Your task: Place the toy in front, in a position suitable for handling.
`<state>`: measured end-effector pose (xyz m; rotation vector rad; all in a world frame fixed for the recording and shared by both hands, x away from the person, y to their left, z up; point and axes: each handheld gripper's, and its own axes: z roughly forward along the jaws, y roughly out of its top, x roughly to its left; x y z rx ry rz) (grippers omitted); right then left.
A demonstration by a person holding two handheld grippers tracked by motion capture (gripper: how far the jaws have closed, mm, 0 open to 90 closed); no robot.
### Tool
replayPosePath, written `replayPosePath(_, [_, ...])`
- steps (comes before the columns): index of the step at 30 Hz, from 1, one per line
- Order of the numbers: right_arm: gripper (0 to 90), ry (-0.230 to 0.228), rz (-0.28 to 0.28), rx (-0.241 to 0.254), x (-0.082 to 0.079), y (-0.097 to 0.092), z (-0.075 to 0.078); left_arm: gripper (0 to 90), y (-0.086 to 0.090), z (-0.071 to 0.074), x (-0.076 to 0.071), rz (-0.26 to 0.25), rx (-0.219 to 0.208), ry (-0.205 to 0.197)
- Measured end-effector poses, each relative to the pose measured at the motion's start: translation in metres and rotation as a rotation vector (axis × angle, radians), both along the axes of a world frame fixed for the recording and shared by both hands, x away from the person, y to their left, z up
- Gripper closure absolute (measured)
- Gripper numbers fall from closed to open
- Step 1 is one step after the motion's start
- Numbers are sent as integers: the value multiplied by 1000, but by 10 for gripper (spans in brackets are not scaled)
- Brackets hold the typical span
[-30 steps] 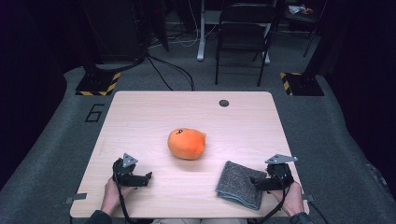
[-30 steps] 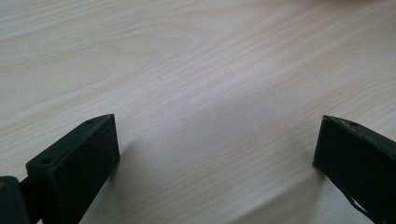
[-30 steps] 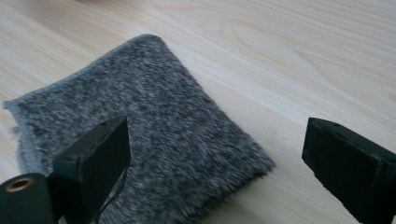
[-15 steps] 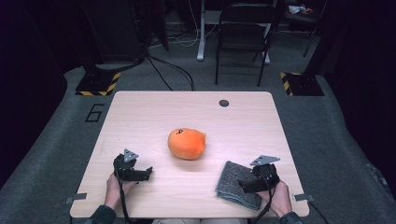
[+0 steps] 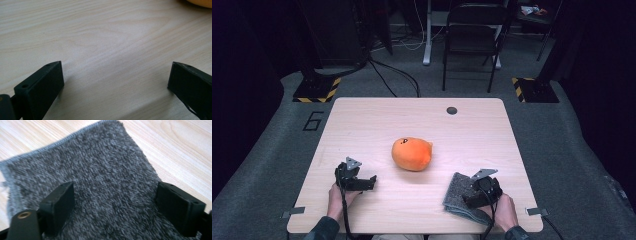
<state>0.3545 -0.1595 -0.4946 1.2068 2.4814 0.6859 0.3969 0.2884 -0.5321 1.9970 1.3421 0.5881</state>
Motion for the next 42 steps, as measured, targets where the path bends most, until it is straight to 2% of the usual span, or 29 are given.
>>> replayPosePath(3, [232, 7, 34, -29, -1, 1, -5, 0, 0, 0, 0, -4, 0, 0])
replayPosePath(6, [305, -2, 45, -25, -2, 1, -6, 0, 0, 0, 0, -6, 2, 1])
replayPosePath(7, [356, 10, 52, -14, -3, 1, -6, 0, 0, 0, 0, -6, 5, 1])
replayPosePath(8, [356, 10, 52, -14, -3, 1, -6, 0, 0, 0, 1, -6, 4, 0])
replayPosePath(9, [420, 14, 53, 1, -3, -1, -6, 0, 0, 0, 1, -8, 4, 3])
replayPosePath(11, [448, 16, 53, 4, -3, -1, -5, 0, 0, 0, 1, -8, 3, 2])
replayPosePath(12, [510, 18, 56, 17, -3, -3, -5, 0, 0, 0, 0, -6, 5, 2])
replayPosePath(16, [579, 22, 55, 32, -2, -7, -5, 0, 0, 0, 0, -10, 4, 2])
replayPosePath(24, [749, 6, 35, 20, -2, -7, -4, 0, 0, 0, 0, -9, 4, 2])
replayPosePath(25, [750, -8, 30, 22, -2, -7, -4, 1, 0, 0, 0, -10, 2, 1])
replayPosePath(28, [751, 10, 29, 35, -2, -9, -3, 2, 0, 0, 0, -6, -3, 3])
replayPosePath(30, [751, -8, 10, 40, -1, -11, -1, 2, 0, 0, 0, -7, -2, 4])
replayPosePath(35, [752, -25, 3, 49, 0, -12, 3, 2, 1, 0, -1, -14, 1, 0])
replayPosePath(42, [751, -67, -27, 90, 1, -15, 16, 2, 3, 1, -2, -21, 4, 10])
